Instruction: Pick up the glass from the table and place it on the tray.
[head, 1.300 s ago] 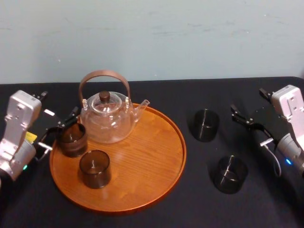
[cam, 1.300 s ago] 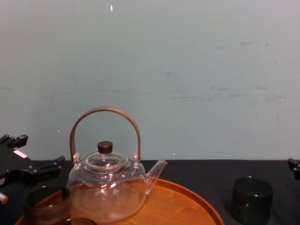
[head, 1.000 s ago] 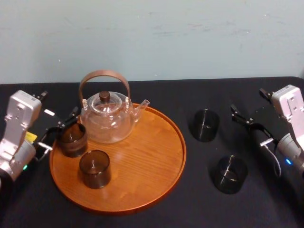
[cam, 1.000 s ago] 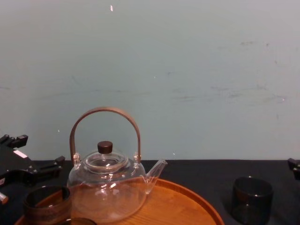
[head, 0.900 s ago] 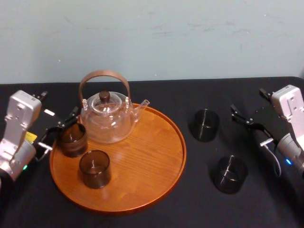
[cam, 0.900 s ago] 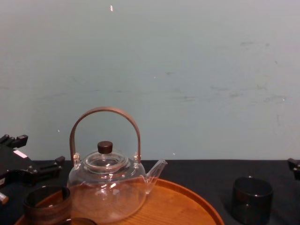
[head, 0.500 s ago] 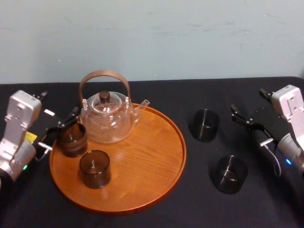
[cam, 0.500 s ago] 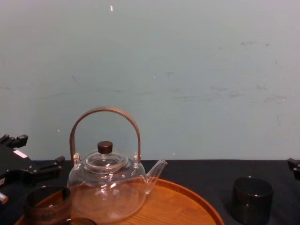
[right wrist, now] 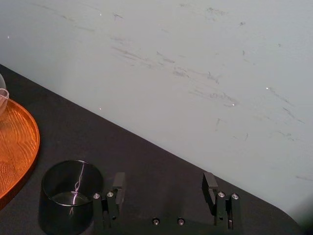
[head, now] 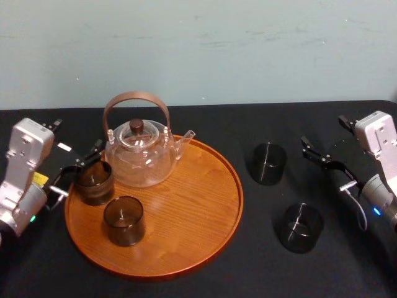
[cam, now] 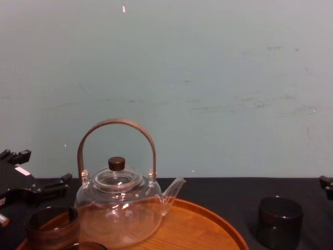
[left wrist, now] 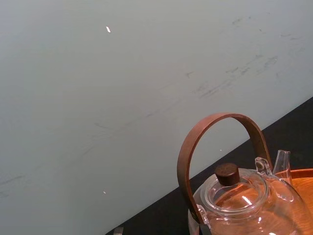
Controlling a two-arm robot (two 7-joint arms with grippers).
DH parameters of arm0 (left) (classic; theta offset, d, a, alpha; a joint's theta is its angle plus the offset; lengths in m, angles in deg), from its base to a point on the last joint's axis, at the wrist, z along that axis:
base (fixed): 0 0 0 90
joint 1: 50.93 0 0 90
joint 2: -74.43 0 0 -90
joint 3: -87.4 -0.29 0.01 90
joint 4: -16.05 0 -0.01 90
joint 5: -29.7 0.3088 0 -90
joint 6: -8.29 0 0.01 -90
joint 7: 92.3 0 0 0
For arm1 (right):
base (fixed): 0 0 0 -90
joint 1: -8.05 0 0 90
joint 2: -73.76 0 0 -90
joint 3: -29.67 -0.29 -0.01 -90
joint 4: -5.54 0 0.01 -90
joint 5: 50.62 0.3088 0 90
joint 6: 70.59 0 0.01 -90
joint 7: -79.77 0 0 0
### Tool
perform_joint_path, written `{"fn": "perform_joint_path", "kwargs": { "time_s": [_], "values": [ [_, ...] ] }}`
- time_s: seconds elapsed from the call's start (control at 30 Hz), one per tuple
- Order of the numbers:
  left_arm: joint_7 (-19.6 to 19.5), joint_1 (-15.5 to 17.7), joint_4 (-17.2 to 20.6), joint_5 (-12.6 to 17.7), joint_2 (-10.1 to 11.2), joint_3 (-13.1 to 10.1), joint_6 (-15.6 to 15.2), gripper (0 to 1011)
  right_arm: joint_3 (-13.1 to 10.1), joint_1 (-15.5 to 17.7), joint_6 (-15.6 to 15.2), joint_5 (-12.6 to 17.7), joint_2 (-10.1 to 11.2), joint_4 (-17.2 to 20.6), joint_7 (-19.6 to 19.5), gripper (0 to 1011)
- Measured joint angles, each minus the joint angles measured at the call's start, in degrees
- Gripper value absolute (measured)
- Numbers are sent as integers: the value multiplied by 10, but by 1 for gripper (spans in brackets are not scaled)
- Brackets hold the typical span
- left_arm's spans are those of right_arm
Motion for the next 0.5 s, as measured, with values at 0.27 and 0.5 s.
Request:
{"fn": "perform_joint_path", "kwargs": {
  "time_s": [0.27, 0.5],
  "values": [
    [0, 0, 0, 0, 0, 0, 0, 1001, 0, 0, 0, 0, 0, 0, 0, 1002],
    [0, 0, 0, 0, 0, 0, 0, 1001, 0, 0, 0, 0, 0, 0, 0, 1002]
  ]
}}
